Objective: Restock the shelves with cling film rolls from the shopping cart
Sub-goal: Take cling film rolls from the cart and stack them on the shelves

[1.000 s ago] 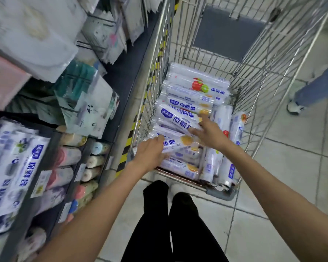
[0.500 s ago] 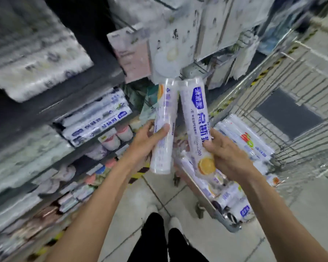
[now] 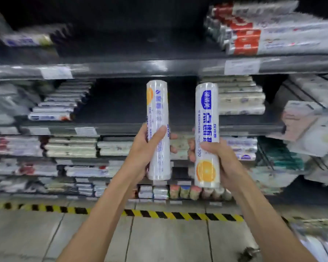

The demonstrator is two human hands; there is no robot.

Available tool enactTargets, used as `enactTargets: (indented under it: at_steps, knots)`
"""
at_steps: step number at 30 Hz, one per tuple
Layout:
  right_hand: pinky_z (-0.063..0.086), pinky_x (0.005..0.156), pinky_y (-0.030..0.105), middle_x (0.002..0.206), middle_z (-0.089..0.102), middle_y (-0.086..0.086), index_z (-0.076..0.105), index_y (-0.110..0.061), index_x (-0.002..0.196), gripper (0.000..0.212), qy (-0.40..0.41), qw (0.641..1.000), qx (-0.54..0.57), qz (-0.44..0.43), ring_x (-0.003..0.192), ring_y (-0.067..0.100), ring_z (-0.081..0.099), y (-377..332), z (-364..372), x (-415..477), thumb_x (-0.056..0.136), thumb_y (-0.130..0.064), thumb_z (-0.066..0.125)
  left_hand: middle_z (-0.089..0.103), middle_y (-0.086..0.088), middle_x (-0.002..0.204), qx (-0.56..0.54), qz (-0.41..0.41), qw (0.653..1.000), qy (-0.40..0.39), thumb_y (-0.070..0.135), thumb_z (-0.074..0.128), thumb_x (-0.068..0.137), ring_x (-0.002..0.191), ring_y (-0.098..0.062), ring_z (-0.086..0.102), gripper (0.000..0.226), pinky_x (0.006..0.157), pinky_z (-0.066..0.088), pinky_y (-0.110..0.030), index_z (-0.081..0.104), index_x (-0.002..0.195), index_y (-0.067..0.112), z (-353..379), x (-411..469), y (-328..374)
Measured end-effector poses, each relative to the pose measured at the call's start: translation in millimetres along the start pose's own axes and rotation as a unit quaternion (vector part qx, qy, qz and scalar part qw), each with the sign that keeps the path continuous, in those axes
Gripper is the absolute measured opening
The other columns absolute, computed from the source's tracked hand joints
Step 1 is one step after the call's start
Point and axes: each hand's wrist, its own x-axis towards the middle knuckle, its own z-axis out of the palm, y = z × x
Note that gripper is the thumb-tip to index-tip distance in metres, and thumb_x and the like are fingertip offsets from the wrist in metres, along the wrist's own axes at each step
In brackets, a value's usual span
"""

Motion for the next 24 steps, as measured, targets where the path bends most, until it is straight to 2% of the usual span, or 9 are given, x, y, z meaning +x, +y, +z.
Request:
enactTargets:
  at_steps: [4, 6, 8, 11, 13, 17, 19, 22, 24]
  knots:
    - [0.05, 0.055, 0.028, 0.075, 0.061, 0.007, 0.05, -0.005, 0.109, 0.056, -0.067, 0.997, 0.021, -0.01, 0.058, 0.02, 0.056, 35.6, 102.0, 58.2, 0.06, -0.021, 0.071, 0.069, -0.005, 0.087, 0.023, 0.032, 0.996, 0.077, 0.034, 0.059, 0.087, 0.064, -0.015, 0.064, 0.018, 0.062, 0.055, -0.032, 0.055, 0.104, 0.028, -110.4, 1.3, 31.0]
    - [0.048, 0.051, 0.027, 0.074, 0.06, 0.007, 0.05, -0.006, 0.109, 0.062, -0.087, 0.996, 0.026, -0.015, 0.056, 0.02, 0.054, 47.7, 148.4, 84.7, 0.057, -0.024, 0.079, 0.069, 0.0, 0.084, 0.043, 0.046, 0.994, 0.095, 0.039, 0.058, 0.086, 0.067, -0.014, 0.065, 0.021, 0.063, 0.054, -0.031, 0.055, 0.105, 0.031, -157.3, 5.4, 47.8]
    - [0.046, 0.048, 0.026, 0.074, 0.059, 0.008, 0.051, -0.007, 0.109, 0.071, -0.099, 0.994, 0.032, -0.019, 0.054, 0.019, 0.053, 56.5, 188.4, 110.5, 0.054, -0.035, 0.085, 0.07, 0.001, 0.08, 0.043, 0.056, 0.992, 0.108, 0.044, 0.054, 0.086, 0.063, -0.014, 0.066, 0.03, 0.058, 0.052, -0.027, 0.054, 0.11, 0.027, -199.6, 13.0, 63.7]
    - [0.045, 0.049, 0.025, 0.074, 0.057, 0.009, 0.05, -0.008, 0.109, 0.05, -0.101, 0.994, 0.029, -0.019, 0.055, 0.019, 0.051, 64.7, 234.7, 149.7, 0.072, -0.032, 0.073, 0.069, -0.001, 0.084, 0.06, 0.081, 0.988, 0.121, 0.042, 0.047, 0.094, 0.065, -0.013, 0.066, 0.031, 0.057, 0.052, -0.026, 0.053, 0.117, 0.022, -257.6, 30.8, 83.9]
    - [0.044, 0.05, 0.026, 0.073, 0.057, 0.009, 0.051, -0.008, 0.109, 0.04, -0.104, 0.994, 0.024, -0.017, 0.055, 0.018, 0.051, 67.6, 256.7, 176.7, 0.076, -0.027, 0.064, 0.068, 0.0, 0.087, 0.088, 0.107, 0.981, 0.137, 0.04, 0.045, 0.096, 0.07, -0.01, 0.067, 0.032, 0.06, 0.053, -0.024, 0.053, 0.119, 0.019, -289.9, 46.2, 94.6]
    - [0.046, 0.051, 0.026, 0.072, 0.058, 0.009, 0.053, -0.008, 0.104, 0.037, -0.102, 0.994, -0.007, -0.034, 0.055, 0.018, 0.054, 72.1, 301.8, 232.3, 0.076, -0.028, 0.064, 0.06, 0.009, 0.096, 0.193, 0.195, 0.945, 0.18, 0.037, 0.048, 0.096, 0.083, 0.002, 0.059, 0.016, 0.076, 0.047, -0.017, 0.054, 0.107, 0.027, -357.9, 91.7, 116.6]
    - [0.047, 0.049, 0.025, 0.072, 0.058, 0.009, 0.052, -0.008, 0.102, 0.036, -0.101, 0.994, -0.01, -0.037, 0.054, 0.018, 0.054, 71.8, 322.2, 258.5, 0.075, -0.028, 0.066, 0.06, 0.011, 0.1, 0.232, 0.225, 0.929, 0.181, 0.035, 0.052, 0.094, 0.087, 0.003, 0.057, 0.021, 0.08, 0.047, -0.017, 0.051, 0.113, 0.027, -388.6, 116.7, 131.5]
    - [0.048, 0.05, 0.025, 0.072, 0.06, 0.007, 0.053, -0.009, 0.105, 0.04, -0.099, 0.994, -0.007, -0.04, 0.055, 0.017, 0.055, 71.5, 348.0, 291.4, 0.073, -0.028, 0.066, 0.055, 0.02, 0.097, 0.329, 0.271, 0.886, 0.183, 0.034, 0.056, 0.093, 0.079, 0.016, 0.052, 0.03, 0.072, 0.039, -0.005, 0.05, 0.121, 0.024, -433.5, 150.3, 158.1]
    - [0.048, 0.05, 0.026, 0.071, 0.06, 0.006, 0.053, -0.009, 0.107, 0.04, -0.094, 0.994, -0.018, -0.052, 0.054, 0.017, 0.056, 72.1, 362.9, 309.3, 0.074, -0.029, 0.065, 0.053, 0.026, 0.096, 0.378, 0.278, 0.865, 0.18, 0.037, 0.058, 0.091, 0.08, 0.015, 0.052, 0.035, 0.071, 0.039, -0.007, 0.048, 0.123, 0.027, -461.5, 171.1, 177.8]
